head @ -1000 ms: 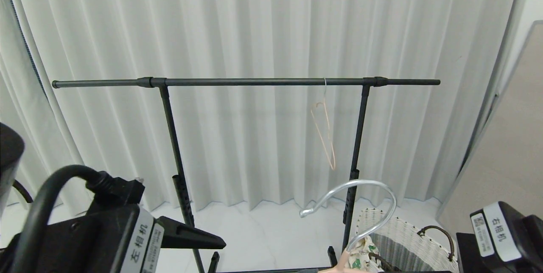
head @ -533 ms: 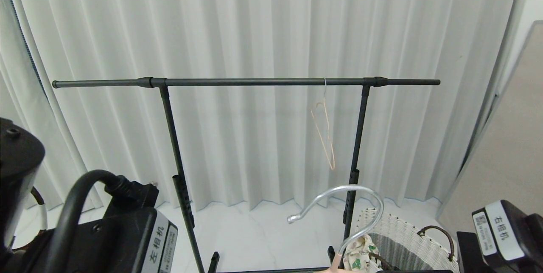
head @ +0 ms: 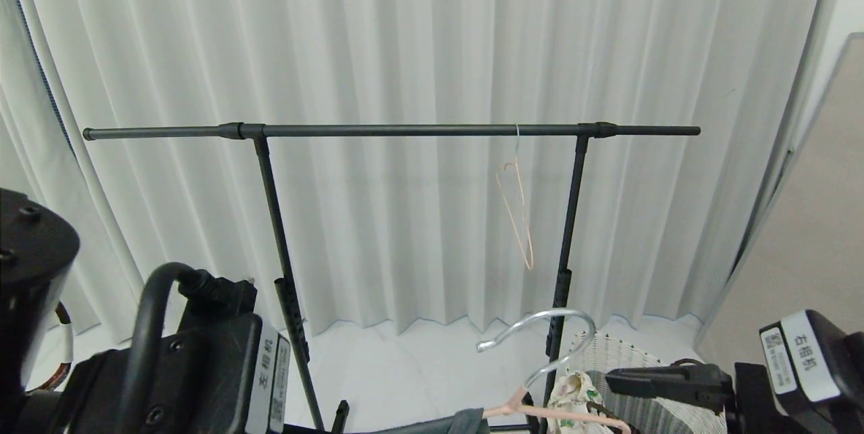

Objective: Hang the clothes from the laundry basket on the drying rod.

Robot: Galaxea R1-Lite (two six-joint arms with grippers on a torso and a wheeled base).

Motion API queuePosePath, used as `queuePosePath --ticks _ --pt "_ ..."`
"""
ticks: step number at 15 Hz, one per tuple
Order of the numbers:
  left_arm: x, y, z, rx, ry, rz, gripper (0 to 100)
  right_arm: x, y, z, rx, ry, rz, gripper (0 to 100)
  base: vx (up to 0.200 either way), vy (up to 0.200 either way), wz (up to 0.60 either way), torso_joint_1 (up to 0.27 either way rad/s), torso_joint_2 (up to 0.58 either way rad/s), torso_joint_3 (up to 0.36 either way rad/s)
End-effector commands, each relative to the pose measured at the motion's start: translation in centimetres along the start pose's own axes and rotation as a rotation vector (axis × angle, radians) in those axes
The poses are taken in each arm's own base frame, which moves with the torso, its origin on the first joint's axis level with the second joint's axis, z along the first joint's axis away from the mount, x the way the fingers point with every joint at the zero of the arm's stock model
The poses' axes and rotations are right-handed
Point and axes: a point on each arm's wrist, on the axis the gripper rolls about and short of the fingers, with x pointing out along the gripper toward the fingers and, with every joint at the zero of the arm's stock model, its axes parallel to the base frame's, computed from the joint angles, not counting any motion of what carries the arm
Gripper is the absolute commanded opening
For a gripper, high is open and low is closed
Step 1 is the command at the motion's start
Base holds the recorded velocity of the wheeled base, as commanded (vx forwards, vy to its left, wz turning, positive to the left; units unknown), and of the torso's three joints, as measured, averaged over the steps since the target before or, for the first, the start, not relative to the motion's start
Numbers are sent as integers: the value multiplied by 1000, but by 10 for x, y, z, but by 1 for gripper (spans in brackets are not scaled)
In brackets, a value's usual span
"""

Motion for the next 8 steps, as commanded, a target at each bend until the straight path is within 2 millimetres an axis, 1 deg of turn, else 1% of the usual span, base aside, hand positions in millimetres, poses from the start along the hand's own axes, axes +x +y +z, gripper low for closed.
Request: queuePosePath --ticks 1,3,5,8 --pt "2 3 -3 -3 11 82 0 0 -6 -1 11 1 -47 100 0 0 0 0 0 0" --pt "6 8 -8 -19 31 200 0 -1 -14 0 28 -1 -96 100 0 0 0 0 0 0" --pt "7 18 -10 -51 33 312 0 0 -17 -1 37 6 -109 100 0 0 0 0 0 0" --pt "1 33 -5 -83 -11 465 0 14 -19 -4 60 49 -115 100 0 0 0 0 0 0"
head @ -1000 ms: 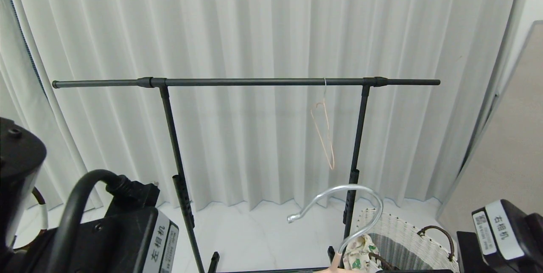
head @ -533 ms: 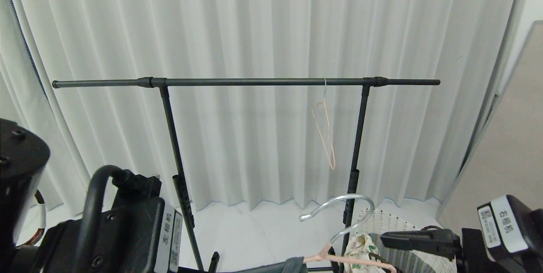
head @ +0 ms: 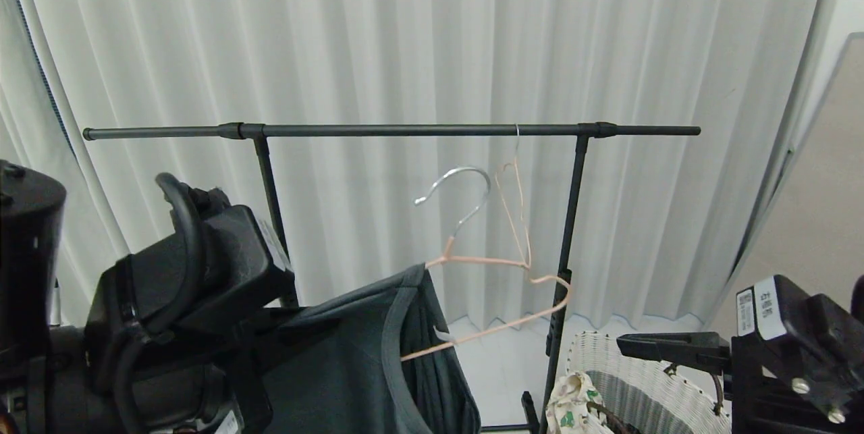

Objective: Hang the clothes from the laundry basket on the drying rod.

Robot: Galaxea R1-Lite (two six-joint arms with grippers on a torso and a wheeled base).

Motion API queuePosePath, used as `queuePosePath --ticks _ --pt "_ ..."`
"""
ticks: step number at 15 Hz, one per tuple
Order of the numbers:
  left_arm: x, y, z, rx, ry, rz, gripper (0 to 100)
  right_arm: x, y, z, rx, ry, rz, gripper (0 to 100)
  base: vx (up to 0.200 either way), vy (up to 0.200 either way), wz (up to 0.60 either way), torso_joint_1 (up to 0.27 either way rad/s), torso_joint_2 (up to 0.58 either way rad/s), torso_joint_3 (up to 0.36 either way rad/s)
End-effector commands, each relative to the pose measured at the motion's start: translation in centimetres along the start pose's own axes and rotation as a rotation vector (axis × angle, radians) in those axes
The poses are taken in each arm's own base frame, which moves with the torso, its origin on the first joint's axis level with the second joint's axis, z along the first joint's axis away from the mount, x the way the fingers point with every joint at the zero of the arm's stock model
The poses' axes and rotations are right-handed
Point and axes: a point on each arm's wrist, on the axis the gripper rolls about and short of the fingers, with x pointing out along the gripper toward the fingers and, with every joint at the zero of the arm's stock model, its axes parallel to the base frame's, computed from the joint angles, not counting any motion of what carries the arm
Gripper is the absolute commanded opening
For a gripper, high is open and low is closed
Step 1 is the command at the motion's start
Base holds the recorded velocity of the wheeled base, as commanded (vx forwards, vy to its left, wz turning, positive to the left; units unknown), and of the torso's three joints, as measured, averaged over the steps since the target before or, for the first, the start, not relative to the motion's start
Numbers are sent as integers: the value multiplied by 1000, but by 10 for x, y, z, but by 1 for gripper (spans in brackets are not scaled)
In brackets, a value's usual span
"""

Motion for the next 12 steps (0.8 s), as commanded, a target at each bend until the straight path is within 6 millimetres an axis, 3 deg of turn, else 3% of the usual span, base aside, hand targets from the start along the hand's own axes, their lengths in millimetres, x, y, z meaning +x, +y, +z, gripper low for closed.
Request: queuePosePath --ticks 1,8,12 --pt "-1 12 4 -29 -30 80 0 15 -1 -2 27 44 -9 100 0 0 0 0 0 0" --pt "-11 27 29 -104 -172 153 0 93 -3 31 211 4 -115 100 0 0 0 0 0 0" --pt "-9 30 36 -105 -214 167 0 129 -2 26 219 50 -168 100 0 0 0 0 0 0"
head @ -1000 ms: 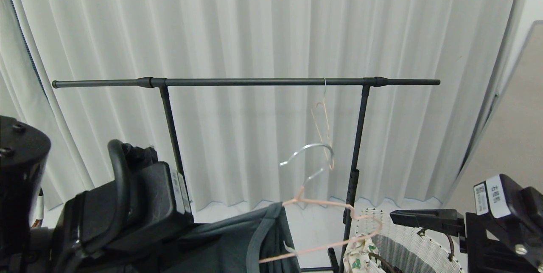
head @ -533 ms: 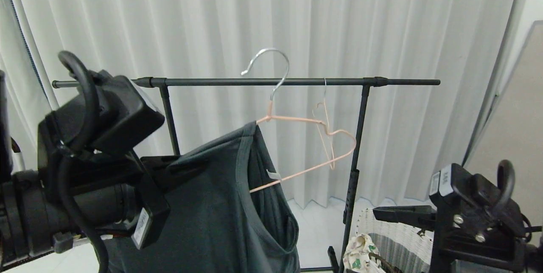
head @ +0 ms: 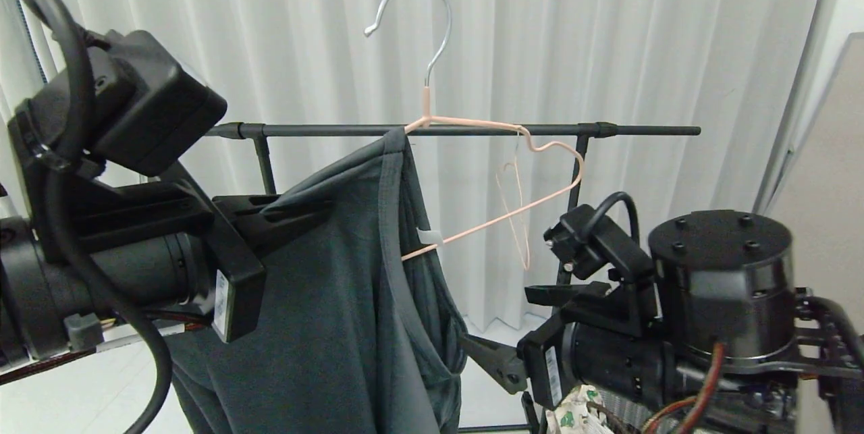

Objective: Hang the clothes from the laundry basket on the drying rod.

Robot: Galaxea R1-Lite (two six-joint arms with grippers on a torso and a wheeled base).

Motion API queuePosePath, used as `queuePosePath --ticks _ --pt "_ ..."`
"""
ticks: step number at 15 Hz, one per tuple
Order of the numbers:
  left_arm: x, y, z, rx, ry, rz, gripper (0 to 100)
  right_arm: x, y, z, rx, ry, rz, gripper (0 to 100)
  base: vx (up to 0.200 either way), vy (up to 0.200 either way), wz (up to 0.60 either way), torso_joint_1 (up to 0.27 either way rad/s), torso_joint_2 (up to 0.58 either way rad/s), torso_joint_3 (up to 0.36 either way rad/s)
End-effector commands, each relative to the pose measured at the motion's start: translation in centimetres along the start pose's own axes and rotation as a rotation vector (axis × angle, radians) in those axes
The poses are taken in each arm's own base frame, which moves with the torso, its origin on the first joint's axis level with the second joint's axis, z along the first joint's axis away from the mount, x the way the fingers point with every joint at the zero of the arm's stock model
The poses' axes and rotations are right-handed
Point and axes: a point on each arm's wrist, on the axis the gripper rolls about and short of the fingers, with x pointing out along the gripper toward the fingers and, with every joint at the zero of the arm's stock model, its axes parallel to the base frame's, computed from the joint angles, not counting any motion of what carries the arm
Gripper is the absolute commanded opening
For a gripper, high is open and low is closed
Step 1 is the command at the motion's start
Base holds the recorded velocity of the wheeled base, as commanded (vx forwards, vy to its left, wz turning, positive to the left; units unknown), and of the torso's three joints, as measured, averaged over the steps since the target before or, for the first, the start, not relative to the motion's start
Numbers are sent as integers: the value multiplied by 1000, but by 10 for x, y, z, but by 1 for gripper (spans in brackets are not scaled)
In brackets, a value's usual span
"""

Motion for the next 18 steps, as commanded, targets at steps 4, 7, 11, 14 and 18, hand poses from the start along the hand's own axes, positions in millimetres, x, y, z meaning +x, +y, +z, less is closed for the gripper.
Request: queuePosePath --ticks 4,7,11,14,18 --pt "2 1 4 -1 -8 -1 0 43 2 -23 -22 85 -85 100 0 0 0 0 0 0" --pt "2 1 3 1 -6 0 0 44 -11 -28 -21 92 -187 100 0 0 0 0 0 0" --pt "6 4 -2 -15 22 22 0 30 -62 -22 31 55 -418 100 0 0 0 0 0 0" --pt "6 3 -5 -28 31 17 0 20 -91 -11 43 23 -507 100 0 0 0 0 0 0" --pt "5 -8 -31 -22 110 -18 0 0 -128 10 25 -69 -587 100 0 0 0 0 0 0"
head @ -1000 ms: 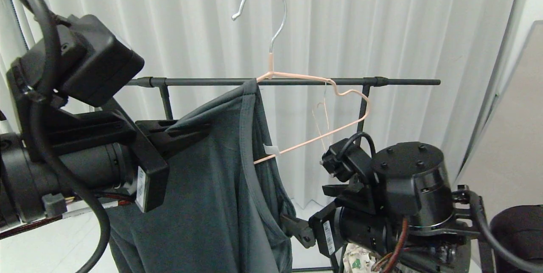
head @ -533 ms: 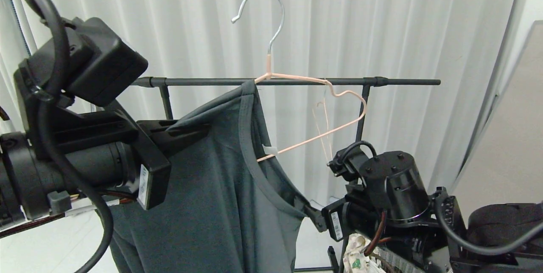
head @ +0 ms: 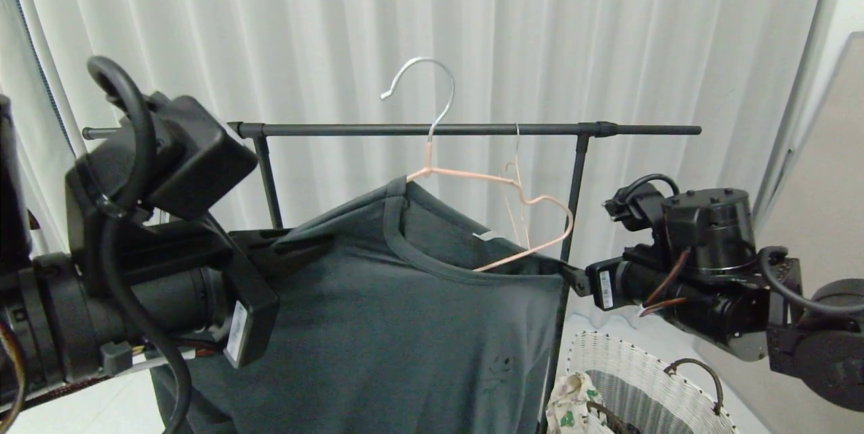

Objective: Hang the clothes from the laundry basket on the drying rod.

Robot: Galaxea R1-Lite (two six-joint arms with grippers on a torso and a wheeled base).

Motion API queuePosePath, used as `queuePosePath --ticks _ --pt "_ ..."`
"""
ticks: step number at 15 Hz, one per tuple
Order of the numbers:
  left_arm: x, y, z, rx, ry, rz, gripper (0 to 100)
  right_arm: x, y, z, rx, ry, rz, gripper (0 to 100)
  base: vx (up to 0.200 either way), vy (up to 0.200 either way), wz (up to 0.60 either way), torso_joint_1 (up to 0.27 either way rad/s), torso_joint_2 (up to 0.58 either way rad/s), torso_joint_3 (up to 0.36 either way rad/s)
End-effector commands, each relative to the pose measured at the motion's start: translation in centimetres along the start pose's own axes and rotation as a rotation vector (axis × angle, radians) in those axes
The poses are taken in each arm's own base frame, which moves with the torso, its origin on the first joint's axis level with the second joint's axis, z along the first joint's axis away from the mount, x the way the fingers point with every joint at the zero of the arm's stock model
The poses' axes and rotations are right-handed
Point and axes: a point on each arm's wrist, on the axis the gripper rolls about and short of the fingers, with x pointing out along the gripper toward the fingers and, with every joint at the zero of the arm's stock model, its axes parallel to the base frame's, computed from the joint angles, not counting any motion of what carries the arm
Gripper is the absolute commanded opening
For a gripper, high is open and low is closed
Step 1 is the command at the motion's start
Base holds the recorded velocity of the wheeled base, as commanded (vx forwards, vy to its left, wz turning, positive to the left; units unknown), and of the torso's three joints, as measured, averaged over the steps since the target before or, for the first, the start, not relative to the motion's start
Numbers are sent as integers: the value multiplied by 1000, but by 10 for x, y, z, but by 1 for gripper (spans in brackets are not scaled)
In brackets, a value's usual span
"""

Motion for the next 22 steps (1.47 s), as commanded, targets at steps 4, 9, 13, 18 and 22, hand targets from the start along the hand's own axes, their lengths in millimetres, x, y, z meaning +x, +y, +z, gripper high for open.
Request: queuePosePath --ticks 4,9,13,18,22 --pt "-1 -7 -23 5 67 -20 0 -14 -28 20 7 -83 -30 100 0 0 0 0 0 0" --pt "8 -13 -39 19 148 -30 0 -37 -31 32 -4 -150 39 100 0 0 0 0 0 0" --pt "16 -10 -31 -7 137 39 0 -64 -24 18 -67 -124 140 100 0 0 0 0 0 0" --pt "14 -10 -25 -41 66 13 0 -99 6 4 -155 -131 501 100 0 0 0 0 0 0" --pt "13 -16 -33 -41 26 -87 0 -101 10 7 -275 -123 575 100 0 0 0 0 0 0"
